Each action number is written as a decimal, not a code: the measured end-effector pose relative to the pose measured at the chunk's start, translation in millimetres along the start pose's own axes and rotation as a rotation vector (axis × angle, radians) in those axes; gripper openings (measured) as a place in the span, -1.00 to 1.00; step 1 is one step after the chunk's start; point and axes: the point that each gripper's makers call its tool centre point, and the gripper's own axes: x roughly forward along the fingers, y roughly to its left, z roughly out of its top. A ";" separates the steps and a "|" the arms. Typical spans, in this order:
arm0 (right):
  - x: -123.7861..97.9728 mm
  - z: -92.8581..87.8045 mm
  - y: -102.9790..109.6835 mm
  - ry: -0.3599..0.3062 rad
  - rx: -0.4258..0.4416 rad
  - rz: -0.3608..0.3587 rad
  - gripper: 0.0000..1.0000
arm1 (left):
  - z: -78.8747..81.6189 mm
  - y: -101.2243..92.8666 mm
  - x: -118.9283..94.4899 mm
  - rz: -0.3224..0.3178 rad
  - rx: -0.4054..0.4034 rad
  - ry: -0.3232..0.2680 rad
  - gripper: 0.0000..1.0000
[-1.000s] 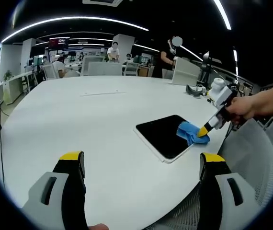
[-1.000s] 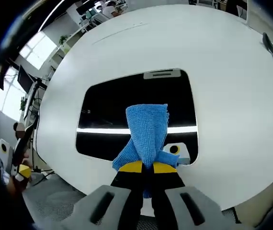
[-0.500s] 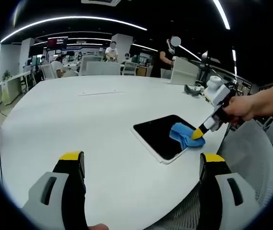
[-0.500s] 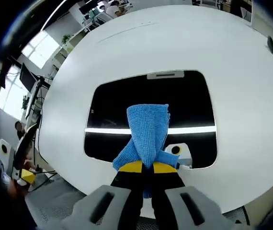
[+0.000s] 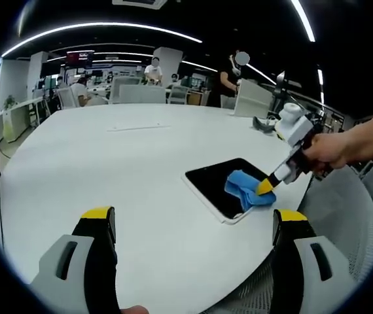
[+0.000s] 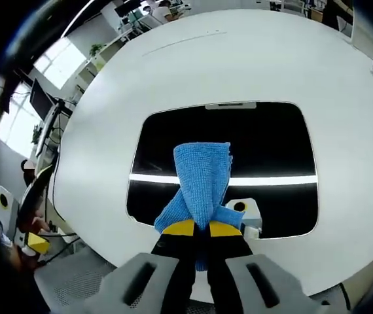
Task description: Wipe the mirror surface with the cleaning cloth until all visible marks leave the cleaned area.
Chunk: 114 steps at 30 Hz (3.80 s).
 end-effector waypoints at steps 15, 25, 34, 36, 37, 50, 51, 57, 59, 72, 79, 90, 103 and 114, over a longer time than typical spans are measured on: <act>8.7 2.6 27.9 -0.017 0.010 0.005 -1.00 | -2.9 0.4 -1.4 -0.001 -0.002 0.009 0.98; 20.8 5.3 53.9 0.009 -0.082 0.018 -1.00 | -3.9 3.5 -2.7 0.007 -0.009 0.007 0.98; 25.4 7.8 62.8 0.016 -0.112 0.016 -1.00 | -8.5 1.5 -1.4 -0.005 -0.009 0.020 0.98; 25.4 7.1 66.6 0.016 -0.106 0.033 -1.00 | -9.0 0.6 -1.4 -0.011 -0.001 0.026 0.98; 26.4 7.1 70.4 0.015 -0.109 0.041 -1.00 | -9.2 1.5 -1.4 -0.012 0.000 0.028 0.98; 26.9 16.9 71.9 0.004 -0.127 0.043 -1.00 | -12.2 2.8 1.0 -0.015 -0.020 0.035 0.98; 27.8 20.5 71.4 0.002 -0.121 0.046 -1.00 | -13.5 1.4 1.7 -0.016 -0.020 0.037 0.98; 32.1 37.9 68.0 -0.012 -0.138 0.029 -1.00 | -14.9 -0.5 0.8 -0.019 -0.025 0.042 0.98; 35.2 45.7 65.7 -0.019 -0.149 0.022 -1.00 | -14.7 2.1 0.2 -0.014 -0.030 0.041 0.98; 50.5 92.3 56.6 -0.044 -0.225 -0.014 -1.00 | -20.1 4.8 0.3 -0.014 -0.029 0.062 0.98; 56.8 107.9 54.7 -0.048 -0.238 -0.026 -1.00 | -13.8 10.6 6.1 -0.022 -0.024 0.063 0.98; 58.4 120.0 55.6 -0.046 -0.240 -0.034 -1.00 | -11.2 11.8 12.2 -0.019 -0.036 0.059 0.98; 59.1 120.3 48.9 -0.051 -0.308 -0.044 -1.00 | -7.9 17.7 17.2 -0.014 -0.031 0.062 0.98; 53.0 118.3 37.5 -0.045 -0.286 -0.047 -1.00 | -4.0 17.7 22.2 -0.019 -0.026 0.054 0.98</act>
